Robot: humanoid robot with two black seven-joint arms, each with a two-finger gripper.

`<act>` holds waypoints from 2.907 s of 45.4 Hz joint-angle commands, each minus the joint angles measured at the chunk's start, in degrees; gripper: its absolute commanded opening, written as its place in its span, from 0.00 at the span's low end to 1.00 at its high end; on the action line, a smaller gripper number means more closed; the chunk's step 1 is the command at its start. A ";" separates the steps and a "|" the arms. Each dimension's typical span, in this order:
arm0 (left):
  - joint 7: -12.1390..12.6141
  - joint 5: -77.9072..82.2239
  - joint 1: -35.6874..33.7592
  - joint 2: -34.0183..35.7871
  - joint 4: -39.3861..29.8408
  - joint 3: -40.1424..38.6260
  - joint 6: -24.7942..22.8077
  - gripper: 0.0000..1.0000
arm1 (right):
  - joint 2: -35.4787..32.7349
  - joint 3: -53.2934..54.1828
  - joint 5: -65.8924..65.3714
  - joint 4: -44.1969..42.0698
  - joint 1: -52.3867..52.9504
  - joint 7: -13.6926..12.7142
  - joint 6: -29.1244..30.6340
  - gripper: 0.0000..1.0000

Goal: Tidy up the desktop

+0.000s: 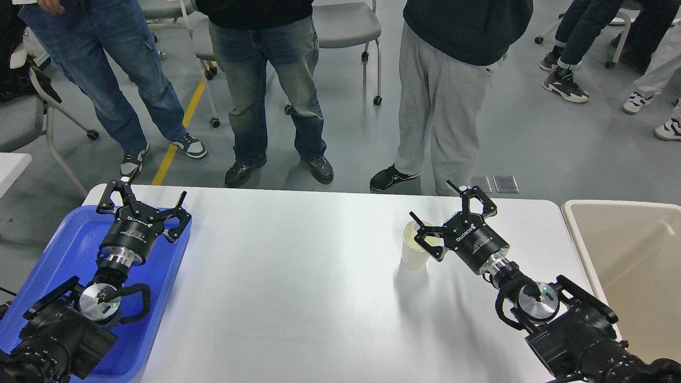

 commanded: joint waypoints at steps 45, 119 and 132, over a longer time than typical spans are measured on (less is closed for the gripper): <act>-0.01 0.00 0.00 0.01 0.06 0.09 0.00 1.00 | -13.71 -8.52 -7.46 11.47 12.21 -0.62 -9.67 1.00; -0.01 0.00 0.00 0.01 -0.03 0.09 0.00 1.00 | -10.12 -83.85 -47.28 23.17 51.77 -0.53 -12.39 1.00; -0.01 0.00 0.00 0.01 -0.03 0.09 0.00 1.00 | -7.21 -82.70 -51.50 18.25 46.32 -0.44 -15.56 1.00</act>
